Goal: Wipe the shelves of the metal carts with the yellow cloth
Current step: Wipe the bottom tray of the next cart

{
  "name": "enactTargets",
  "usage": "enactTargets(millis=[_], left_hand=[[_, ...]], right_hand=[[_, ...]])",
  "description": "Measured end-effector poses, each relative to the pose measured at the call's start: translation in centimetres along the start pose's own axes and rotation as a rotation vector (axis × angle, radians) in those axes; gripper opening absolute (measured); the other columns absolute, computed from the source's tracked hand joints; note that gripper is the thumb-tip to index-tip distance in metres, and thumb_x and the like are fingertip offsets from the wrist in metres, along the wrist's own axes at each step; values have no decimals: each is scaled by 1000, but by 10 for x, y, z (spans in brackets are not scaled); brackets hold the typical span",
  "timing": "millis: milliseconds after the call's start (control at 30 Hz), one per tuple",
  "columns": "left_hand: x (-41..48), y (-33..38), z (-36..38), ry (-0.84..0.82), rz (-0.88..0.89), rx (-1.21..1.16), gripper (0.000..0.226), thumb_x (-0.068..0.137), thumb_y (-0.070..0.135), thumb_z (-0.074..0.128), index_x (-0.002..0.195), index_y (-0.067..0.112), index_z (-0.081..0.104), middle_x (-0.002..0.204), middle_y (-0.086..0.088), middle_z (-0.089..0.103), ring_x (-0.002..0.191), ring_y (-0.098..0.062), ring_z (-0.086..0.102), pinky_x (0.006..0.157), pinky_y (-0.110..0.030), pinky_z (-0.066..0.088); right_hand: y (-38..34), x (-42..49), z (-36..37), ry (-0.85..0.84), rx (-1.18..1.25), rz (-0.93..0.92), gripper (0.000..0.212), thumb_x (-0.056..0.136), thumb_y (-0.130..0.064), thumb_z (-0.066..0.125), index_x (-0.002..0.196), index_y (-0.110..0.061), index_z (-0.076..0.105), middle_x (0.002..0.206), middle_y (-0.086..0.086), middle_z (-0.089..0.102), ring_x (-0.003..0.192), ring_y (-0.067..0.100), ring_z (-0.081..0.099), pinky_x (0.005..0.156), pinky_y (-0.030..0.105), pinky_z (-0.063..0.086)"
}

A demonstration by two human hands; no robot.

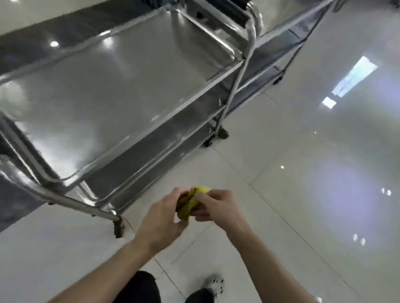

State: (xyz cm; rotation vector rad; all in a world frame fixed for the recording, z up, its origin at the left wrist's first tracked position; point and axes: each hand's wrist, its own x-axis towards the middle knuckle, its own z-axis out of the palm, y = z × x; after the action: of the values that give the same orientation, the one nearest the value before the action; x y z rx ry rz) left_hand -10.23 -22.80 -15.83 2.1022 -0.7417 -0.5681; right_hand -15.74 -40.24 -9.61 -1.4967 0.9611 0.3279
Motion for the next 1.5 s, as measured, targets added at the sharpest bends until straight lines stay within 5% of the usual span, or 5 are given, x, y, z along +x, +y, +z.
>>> enactTargets(millis=[267, 500, 1100, 1367, 1500], left_hand=[[-1, -78, 11, 120, -429, -249, 52, 83, -5, 61, 107, 41, 64, 100, 22, 72, 97, -2, 70, 79, -21, 57], [-5, -222, 33, 255, -635, -280, 57, 81, -9, 68, 118, 35, 67, 113, 10, 76, 103, -6, 72, 90, -27, 61], [0, -627, 202, 317, -895, 390, 23, 94, 43, 66, 115, 34, 63, 110, 18, 69, 104, -16, 68, 88, -34, 56], [8, -648, 179, 933, -931, -14, 71, 69, 59, 96, 120, 27, 58, 111, 15, 68, 105, -8, 66, 94, -33, 54], [52, -639, 180, 1304, -727, -244, 27, 88, 35, 84, 108, 23, 71, 94, 11, 76, 89, -5, 71, 84, -34, 58]], right_hand=[[41, 109, 12, -374, -970, -402, 85, 85, -34, 83, 159, -35, 41, 161, -10, 45, 146, 17, 44, 117, 41, 41], [95, 235, 108, -608, -964, -437, 31, 79, -47, 71, 92, -21, 62, 91, -3, 64, 86, 21, 61, 80, 45, 56], [244, 591, 353, -449, -1387, -1502, 59, 95, -17, 63, 151, -28, 52, 123, 11, 70, 100, 41, 69, 84, 45, 53], [307, 656, 395, -406, -1313, -1562, 64, 105, -63, 33, 145, -20, 57, 143, 11, 57, 138, 36, 50, 119, 55, 34], [327, 661, 404, -361, -1475, -1538, 67, 109, -63, 10, 169, -36, 21, 177, 3, 19, 165, 26, 9, 130, 63, 5]])
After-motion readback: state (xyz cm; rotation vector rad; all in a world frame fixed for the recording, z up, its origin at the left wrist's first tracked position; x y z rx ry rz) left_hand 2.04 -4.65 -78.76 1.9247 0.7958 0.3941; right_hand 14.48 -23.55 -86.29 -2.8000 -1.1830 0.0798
